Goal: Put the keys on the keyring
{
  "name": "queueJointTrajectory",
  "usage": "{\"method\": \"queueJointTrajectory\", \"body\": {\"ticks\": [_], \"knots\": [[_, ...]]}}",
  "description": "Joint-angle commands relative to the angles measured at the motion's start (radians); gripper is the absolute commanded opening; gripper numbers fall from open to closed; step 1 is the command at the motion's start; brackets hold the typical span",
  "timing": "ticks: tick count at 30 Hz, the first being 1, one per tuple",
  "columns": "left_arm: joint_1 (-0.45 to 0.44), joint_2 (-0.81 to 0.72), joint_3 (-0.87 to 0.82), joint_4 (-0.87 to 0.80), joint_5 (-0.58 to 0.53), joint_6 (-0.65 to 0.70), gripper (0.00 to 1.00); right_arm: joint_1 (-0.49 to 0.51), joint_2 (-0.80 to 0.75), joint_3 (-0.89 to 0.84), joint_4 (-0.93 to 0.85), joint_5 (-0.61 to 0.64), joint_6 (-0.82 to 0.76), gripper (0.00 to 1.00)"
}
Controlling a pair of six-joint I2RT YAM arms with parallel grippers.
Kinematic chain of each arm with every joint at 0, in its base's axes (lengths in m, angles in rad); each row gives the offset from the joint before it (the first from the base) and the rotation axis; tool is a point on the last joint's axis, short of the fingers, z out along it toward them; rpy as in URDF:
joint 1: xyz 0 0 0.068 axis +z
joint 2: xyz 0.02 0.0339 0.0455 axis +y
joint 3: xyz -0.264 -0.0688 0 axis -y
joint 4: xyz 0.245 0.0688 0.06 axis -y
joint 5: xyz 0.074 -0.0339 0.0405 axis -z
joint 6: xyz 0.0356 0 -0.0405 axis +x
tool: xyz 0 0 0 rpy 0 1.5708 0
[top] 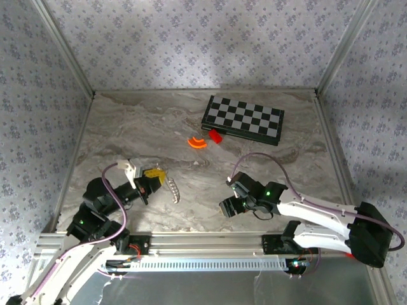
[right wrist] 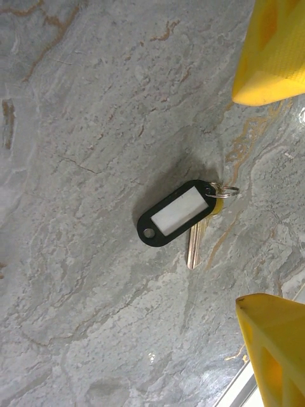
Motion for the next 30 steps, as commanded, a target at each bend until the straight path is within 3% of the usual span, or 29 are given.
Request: {"method": "queueJointTrajectory", "body": {"ticks": [1,18,30], "knots": [[-0.015,-0.002,0.046,0.053,0.026,-0.004,0.0,0.006,-0.024,-0.021,-0.005,0.032,0.032,0.79],[-0.052,-0.03,0.021,0.051,0.008,-0.007,0.0,0.028,0.038,-0.027,0.015,0.02,0.033,0.69],[-0.051,-0.026,0.018,0.064,0.008,-0.006,0.0,0.026,0.12,-0.021,0.007,0.025,0.011,0.46]]}}
